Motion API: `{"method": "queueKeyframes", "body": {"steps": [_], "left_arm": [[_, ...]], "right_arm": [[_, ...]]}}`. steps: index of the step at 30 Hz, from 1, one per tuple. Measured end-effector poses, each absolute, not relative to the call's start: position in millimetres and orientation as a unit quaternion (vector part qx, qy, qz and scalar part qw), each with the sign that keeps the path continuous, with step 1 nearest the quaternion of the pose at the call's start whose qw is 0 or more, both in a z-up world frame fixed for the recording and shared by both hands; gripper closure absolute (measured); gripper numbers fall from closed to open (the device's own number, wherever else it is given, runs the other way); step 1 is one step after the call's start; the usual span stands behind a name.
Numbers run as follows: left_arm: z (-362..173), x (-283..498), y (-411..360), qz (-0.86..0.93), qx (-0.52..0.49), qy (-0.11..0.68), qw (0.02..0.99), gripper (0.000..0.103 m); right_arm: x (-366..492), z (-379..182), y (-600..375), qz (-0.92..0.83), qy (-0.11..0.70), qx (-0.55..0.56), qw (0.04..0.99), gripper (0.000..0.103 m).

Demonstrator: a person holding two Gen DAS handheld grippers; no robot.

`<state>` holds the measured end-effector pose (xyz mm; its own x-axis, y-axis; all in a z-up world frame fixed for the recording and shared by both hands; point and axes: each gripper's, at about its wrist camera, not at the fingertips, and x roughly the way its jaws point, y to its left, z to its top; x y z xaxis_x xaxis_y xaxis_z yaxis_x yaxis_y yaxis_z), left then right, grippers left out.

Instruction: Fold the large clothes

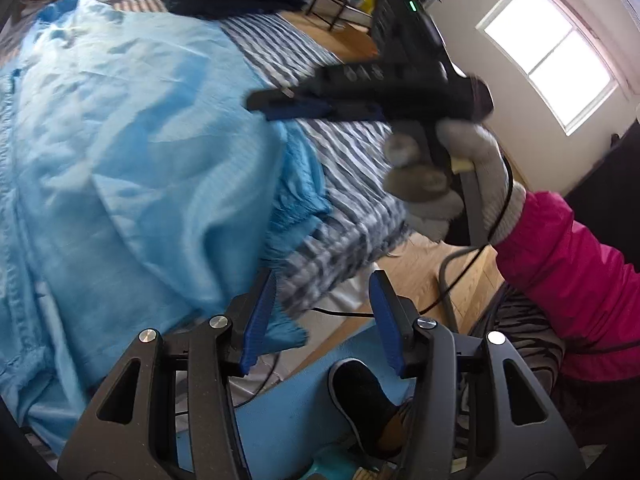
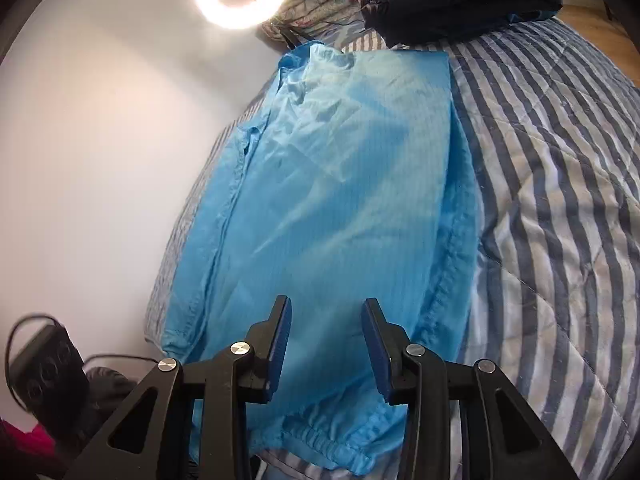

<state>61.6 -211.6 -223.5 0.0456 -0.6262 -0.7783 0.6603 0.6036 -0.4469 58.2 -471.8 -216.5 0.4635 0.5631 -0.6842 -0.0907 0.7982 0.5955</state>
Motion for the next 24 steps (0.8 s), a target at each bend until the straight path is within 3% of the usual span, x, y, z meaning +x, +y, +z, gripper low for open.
{"method": "queueKeyframes", "body": {"steps": [11, 13, 16, 21, 24], "left_arm": [[-261.3, 77.0, -225.8, -0.36, 0.098, 0.535, 0.758, 0.055], [-264.6, 77.4, -224.6, -0.354, 0.106, 0.531, 0.762, 0.088], [-261.3, 76.4, -219.8, -0.368, 0.085, 0.529, 0.76, 0.097], [-219.6, 60.9, -195.1, -0.456, -0.001, 0.499, 0.737, 0.098], [-194.9, 51.2, -183.7, -0.502, -0.041, 0.472, 0.724, 0.098]], "right_arm": [[63.1, -204.8, -467.5, 0.194, 0.463, 0.239, 0.831, 0.064], [61.1, -208.1, -474.3, 0.185, 0.465, 0.245, 0.83, 0.064], [60.3, -211.7, -486.0, 0.178, 0.464, 0.265, 0.826, 0.064], [59.6, -216.8, -494.4, 0.182, 0.469, 0.277, 0.819, 0.063], [58.7, -224.7, -495.8, 0.18, 0.48, 0.284, 0.81, 0.053]]}}
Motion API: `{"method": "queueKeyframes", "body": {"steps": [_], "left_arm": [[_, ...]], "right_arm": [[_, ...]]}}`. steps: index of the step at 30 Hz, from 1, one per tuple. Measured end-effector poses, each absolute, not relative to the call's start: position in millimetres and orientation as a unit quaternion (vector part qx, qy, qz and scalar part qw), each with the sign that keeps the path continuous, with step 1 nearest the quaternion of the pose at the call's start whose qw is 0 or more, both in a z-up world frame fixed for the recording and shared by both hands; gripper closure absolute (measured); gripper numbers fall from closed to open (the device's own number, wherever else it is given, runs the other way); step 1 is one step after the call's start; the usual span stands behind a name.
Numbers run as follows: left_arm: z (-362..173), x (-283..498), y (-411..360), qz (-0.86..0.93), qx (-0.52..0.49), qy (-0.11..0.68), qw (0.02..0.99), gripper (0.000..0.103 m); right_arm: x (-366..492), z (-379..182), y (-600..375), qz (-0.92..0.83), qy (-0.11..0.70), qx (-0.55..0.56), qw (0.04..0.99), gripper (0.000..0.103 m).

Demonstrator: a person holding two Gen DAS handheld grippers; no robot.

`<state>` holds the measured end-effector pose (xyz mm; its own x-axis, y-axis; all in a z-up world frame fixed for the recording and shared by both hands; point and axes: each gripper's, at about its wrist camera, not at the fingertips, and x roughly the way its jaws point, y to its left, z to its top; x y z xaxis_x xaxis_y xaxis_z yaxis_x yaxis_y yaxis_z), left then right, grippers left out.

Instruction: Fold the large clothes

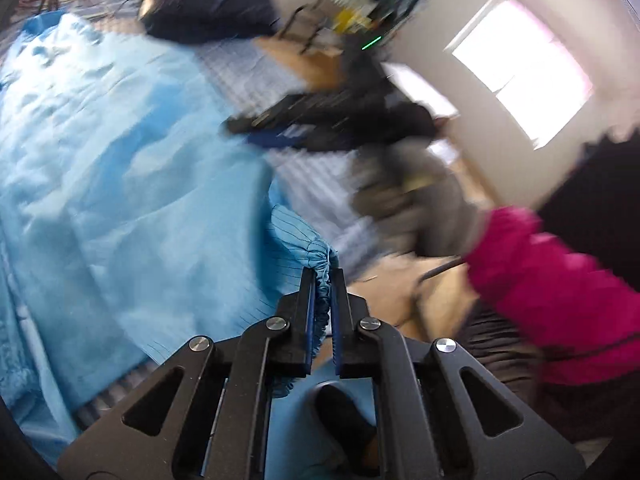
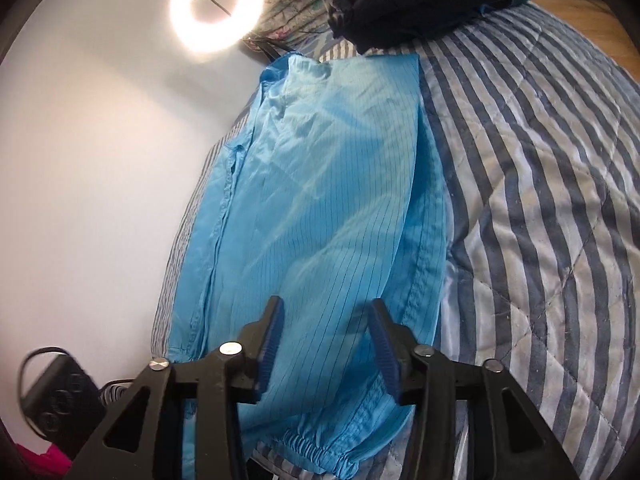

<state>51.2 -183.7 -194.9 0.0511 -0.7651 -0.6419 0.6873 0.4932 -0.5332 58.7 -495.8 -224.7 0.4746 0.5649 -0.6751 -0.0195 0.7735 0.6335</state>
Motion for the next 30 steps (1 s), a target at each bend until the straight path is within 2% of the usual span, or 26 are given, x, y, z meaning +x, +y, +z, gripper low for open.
{"method": "queueKeyframes", "body": {"steps": [2, 3, 4, 5, 10, 13, 14, 15, 17, 18, 19, 20, 23, 26, 30], "left_arm": [[-190.0, 50.2, -187.4, -0.513, -0.048, 0.466, 0.719, 0.098], [-190.8, 49.4, -189.1, -0.515, -0.043, 0.467, 0.718, 0.099], [-192.4, 48.7, -189.5, -0.515, -0.037, 0.467, 0.718, 0.098], [-196.2, 47.7, -191.6, -0.514, -0.028, 0.47, 0.717, 0.098], [-212.7, 36.4, -219.0, -0.518, 0.006, 0.484, 0.705, 0.098], [-216.4, 31.2, -226.2, -0.509, 0.032, 0.494, 0.704, 0.098], [-215.5, 30.6, -226.1, -0.507, 0.039, 0.498, 0.702, 0.095], [-213.2, 29.8, -224.5, -0.506, 0.044, 0.496, 0.704, 0.087], [-207.4, 30.1, -215.9, -0.501, 0.041, 0.488, 0.714, 0.073], [-204.8, 31.1, -209.6, -0.5, 0.036, 0.485, 0.717, 0.072], [-203.5, 33.8, -201.3, -0.495, 0.03, 0.485, 0.72, 0.072], [-201.1, 36.1, -191.6, -0.487, 0.022, 0.484, 0.727, 0.072], [-194.4, 45.0, -157.7, -0.45, 0.0, 0.478, 0.754, 0.072], [-192.6, 59.4, -112.1, -0.396, -0.028, 0.479, 0.783, 0.072], [-191.0, 72.8, -49.3, -0.318, -0.052, 0.47, 0.822, 0.072]], "right_arm": [[59.0, -229.5, -494.2, 0.181, 0.484, 0.286, 0.807, 0.055], [59.3, -230.5, -492.1, 0.182, 0.486, 0.284, 0.806, 0.062], [59.9, -230.7, -490.1, 0.186, 0.485, 0.283, 0.806, 0.081], [60.6, -230.0, -487.7, 0.186, 0.486, 0.28, 0.806, 0.091], [62.3, -228.6, -481.6, 0.143, 0.507, 0.237, 0.816, 0.103], [60.5, -233.9, -489.3, 0.1, 0.519, 0.223, 0.819, 0.103], [59.3, -235.0, -492.7, 0.093, 0.518, 0.221, 0.821, 0.103], [57.9, -234.6, -495.6, 0.094, 0.516, 0.223, 0.822, 0.103], [56.4, -233.9, -500.4, 0.103, 0.517, 0.237, 0.816, 0.088], [55.8, -232.8, -502.6, 0.109, 0.517, 0.241, 0.814, 0.082], [54.2, -230.5, -504.7, 0.11, 0.512, 0.24, 0.817, 0.07], [52.1, -227.6, -508.2, 0.103, 0.508, 0.234, 0.822, 0.067], [46.9, -229.7, -521.9, 0.1, 0.51, 0.242, 0.82, 0.063], [41.6, -242.1, -526.1, 0.131, 0.511, 0.278, 0.803, 0.063], [33.8, -258.9, -511.9, 0.18, 0.519, 0.296, 0.781, 0.07]]}}
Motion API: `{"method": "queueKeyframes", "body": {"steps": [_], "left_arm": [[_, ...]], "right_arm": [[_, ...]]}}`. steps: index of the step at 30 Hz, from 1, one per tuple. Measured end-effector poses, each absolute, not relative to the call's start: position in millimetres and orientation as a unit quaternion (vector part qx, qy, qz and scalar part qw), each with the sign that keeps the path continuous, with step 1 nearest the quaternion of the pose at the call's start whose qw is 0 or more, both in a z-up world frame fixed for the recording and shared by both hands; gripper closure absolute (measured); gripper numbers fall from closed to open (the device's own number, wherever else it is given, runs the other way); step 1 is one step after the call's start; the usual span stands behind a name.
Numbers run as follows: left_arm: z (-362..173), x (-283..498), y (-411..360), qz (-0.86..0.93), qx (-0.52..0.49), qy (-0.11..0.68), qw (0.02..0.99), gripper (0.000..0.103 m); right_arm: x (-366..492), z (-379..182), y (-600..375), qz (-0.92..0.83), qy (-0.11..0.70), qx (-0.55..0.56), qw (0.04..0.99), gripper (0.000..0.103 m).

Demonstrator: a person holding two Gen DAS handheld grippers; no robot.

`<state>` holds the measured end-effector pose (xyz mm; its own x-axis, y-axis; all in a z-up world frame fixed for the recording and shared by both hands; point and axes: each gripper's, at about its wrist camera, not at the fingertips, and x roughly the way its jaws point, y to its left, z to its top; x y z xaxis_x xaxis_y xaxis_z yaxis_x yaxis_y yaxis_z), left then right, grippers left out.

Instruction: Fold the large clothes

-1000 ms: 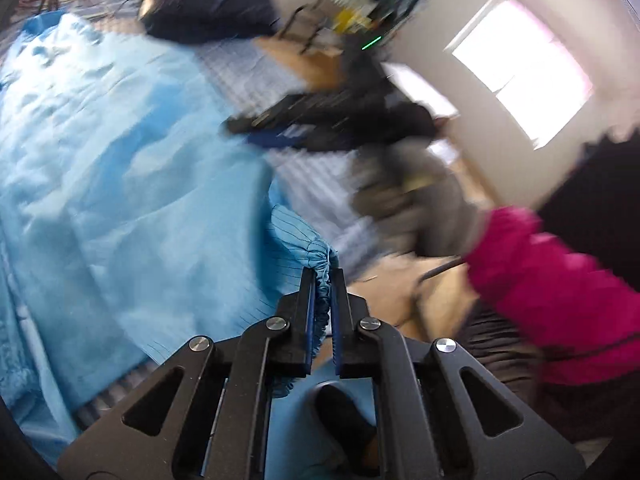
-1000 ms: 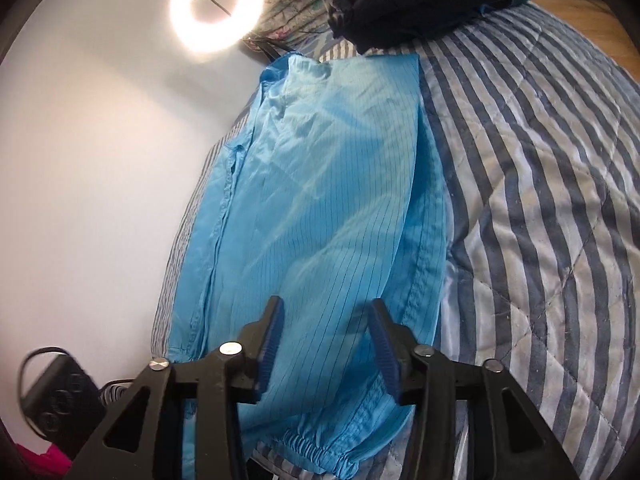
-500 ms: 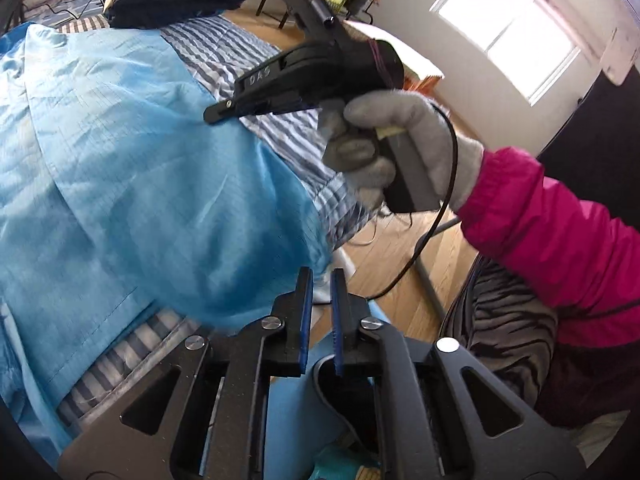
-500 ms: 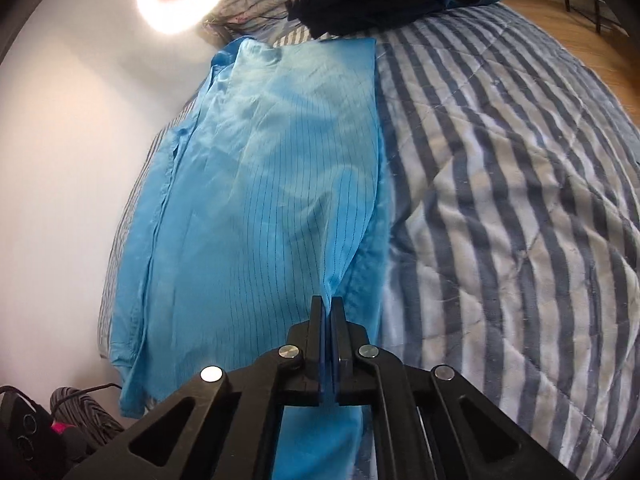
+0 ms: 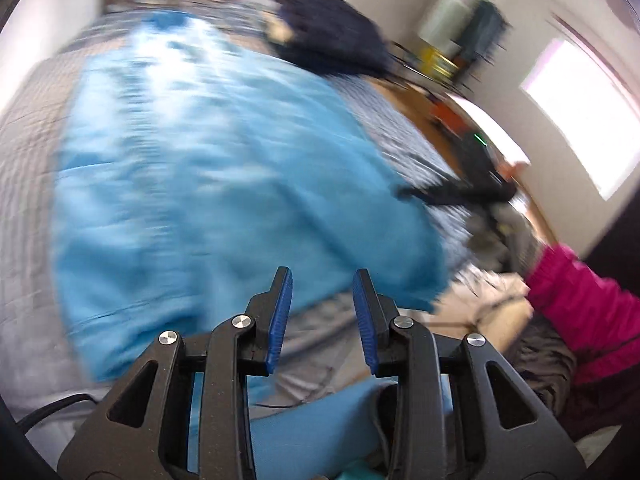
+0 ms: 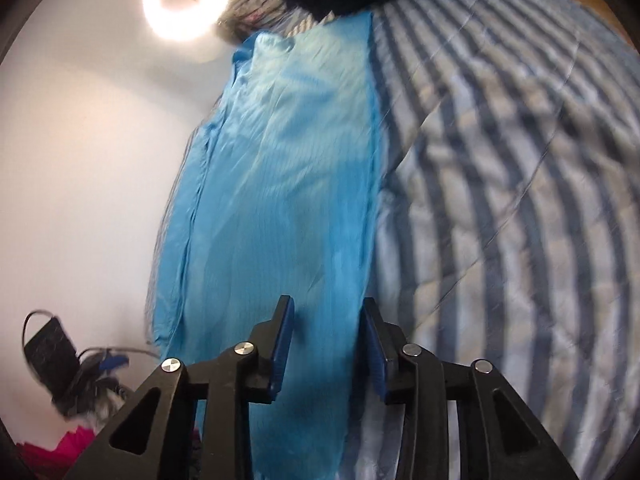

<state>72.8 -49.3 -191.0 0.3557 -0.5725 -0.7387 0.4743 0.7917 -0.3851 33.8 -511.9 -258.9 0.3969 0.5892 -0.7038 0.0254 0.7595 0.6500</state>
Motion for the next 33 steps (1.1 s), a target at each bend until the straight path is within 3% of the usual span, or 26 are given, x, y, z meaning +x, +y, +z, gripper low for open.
{"method": "queueKeyframes", "body": {"steps": [4, 6, 7, 8, 10, 15, 21, 23, 25, 33], "left_arm": [[-196.5, 91.1, 0.9, -0.26, -0.098, 0.479, 0.833, 0.072], [-194.4, 96.5, 10.7, -0.25, -0.111, 0.475, 0.836, 0.072], [-193.9, 97.7, 9.8, -0.252, -0.112, 0.473, 0.837, 0.072], [-192.8, 98.2, 7.5, -0.256, -0.111, 0.472, 0.836, 0.072], [-191.9, 98.9, -0.5, -0.269, -0.102, 0.472, 0.833, 0.072], [-200.4, 98.2, -54.8, -0.319, -0.097, 0.493, 0.804, 0.072], [-217.2, 105.5, -110.9, -0.344, -0.082, 0.508, 0.785, 0.072], [-221.7, 107.3, -126.2, -0.334, -0.066, 0.506, 0.793, 0.072], [-225.6, 107.7, -140.6, -0.326, -0.05, 0.5, 0.801, 0.072], [-264.2, 115.4, -187.2, -0.325, -0.007, 0.511, 0.796, 0.072]], "right_arm": [[32.4, -265.3, -487.8, 0.192, 0.526, 0.302, 0.771, 0.083], [33.0, -262.9, -477.4, 0.2, 0.524, 0.309, 0.768, 0.083], [33.2, -260.0, -472.7, 0.199, 0.526, 0.298, 0.771, 0.08], [33.1, -257.1, -469.7, 0.193, 0.528, 0.283, 0.777, 0.068], [30.9, -256.3, -474.1, 0.178, 0.528, 0.286, 0.78, 0.061], [16.5, -264.6, -509.4, 0.157, 0.506, 0.368, 0.764, 0.061], [6.9, -271.0, -511.1, 0.162, 0.502, 0.366, 0.766, 0.072], [10.5, -273.7, -504.7, 0.157, 0.504, 0.37, 0.765, 0.092], [12.3, -270.2, -496.6, 0.151, 0.507, 0.36, 0.769, 0.099], [15.9, -228.1, -463.9, 0.115, 0.508, 0.256, 0.814, 0.103]]}}
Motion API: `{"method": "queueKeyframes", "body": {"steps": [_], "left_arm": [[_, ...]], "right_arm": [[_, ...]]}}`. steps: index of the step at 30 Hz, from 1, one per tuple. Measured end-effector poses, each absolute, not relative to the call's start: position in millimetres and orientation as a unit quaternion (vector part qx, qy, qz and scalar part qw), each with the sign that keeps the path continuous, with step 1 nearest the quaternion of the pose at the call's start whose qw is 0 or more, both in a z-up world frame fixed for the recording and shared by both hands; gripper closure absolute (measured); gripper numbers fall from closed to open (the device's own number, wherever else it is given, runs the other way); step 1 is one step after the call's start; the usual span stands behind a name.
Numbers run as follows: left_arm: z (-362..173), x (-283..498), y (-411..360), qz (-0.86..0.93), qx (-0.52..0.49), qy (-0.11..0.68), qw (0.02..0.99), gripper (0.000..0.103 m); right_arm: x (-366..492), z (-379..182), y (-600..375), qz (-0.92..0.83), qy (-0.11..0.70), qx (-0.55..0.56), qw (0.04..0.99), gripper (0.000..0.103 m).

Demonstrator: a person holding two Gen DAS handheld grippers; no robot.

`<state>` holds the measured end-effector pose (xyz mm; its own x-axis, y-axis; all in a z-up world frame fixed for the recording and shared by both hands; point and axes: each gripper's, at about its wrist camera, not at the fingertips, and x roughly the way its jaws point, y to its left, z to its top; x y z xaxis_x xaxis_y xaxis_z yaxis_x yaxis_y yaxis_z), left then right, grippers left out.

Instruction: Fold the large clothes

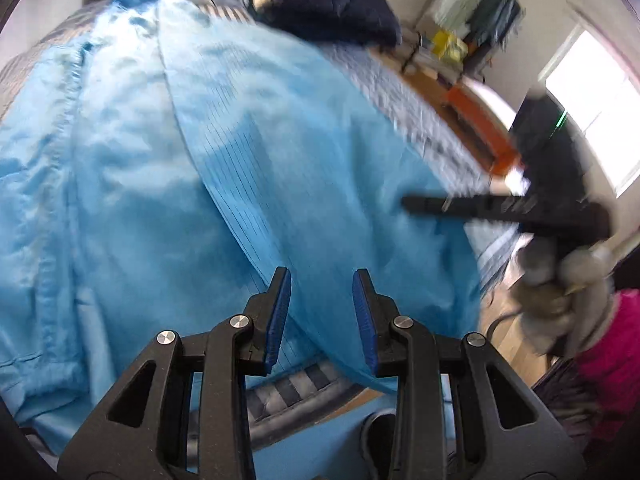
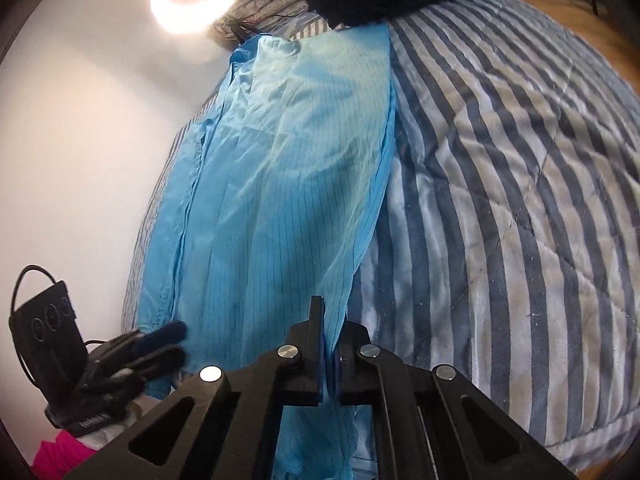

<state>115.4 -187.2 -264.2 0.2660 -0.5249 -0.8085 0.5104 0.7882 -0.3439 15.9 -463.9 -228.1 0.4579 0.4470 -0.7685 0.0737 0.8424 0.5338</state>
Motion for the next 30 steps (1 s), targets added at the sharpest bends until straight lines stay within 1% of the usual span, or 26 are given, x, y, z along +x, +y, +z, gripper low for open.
{"method": "queueKeyframes", "body": {"steps": [2, 5, 7, 11, 16, 21, 27, 30], "left_arm": [[-282.7, 113.1, -195.7, -0.316, 0.023, 0.53, 0.786, 0.072], [-283.1, 108.3, -200.1, -0.319, 0.044, 0.517, 0.793, 0.072], [-275.8, 109.2, -194.2, -0.322, 0.021, 0.521, 0.79, 0.072], [-241.8, 107.7, -164.1, -0.327, -0.041, 0.505, 0.798, 0.072], [-194.7, 107.5, -113.0, -0.318, -0.096, 0.461, 0.823, 0.072], [-160.6, 119.5, -42.7, -0.273, -0.134, 0.427, 0.852, 0.072], [-153.5, 144.4, 41.6, -0.203, -0.209, 0.405, 0.867, 0.072], [-155.9, 149.4, 69.7, -0.182, -0.238, 0.395, 0.869, 0.072]], "right_arm": [[17.7, -222.4, -459.5, 0.113, 0.506, 0.248, 0.818, 0.103], [22.9, -218.9, -452.7, 0.108, 0.508, 0.244, 0.819, 0.103], [24.9, -215.3, -448.6, 0.1, 0.509, 0.234, 0.822, 0.103], [34.5, -199.0, -432.8, 0.091, 0.501, 0.184, 0.841, 0.103], [39.7, -169.3, -393.8, 0.102, 0.477, 0.095, 0.868, 0.103], [48.0, -157.4, -355.5, 0.126, 0.468, 0.047, 0.874, 0.103], [60.2, -159.9, -304.6, 0.152, 0.472, -0.014, 0.869, 0.103], [64.3, -167.0, -276.7, 0.167, 0.481, -0.042, 0.859, 0.103]]}}
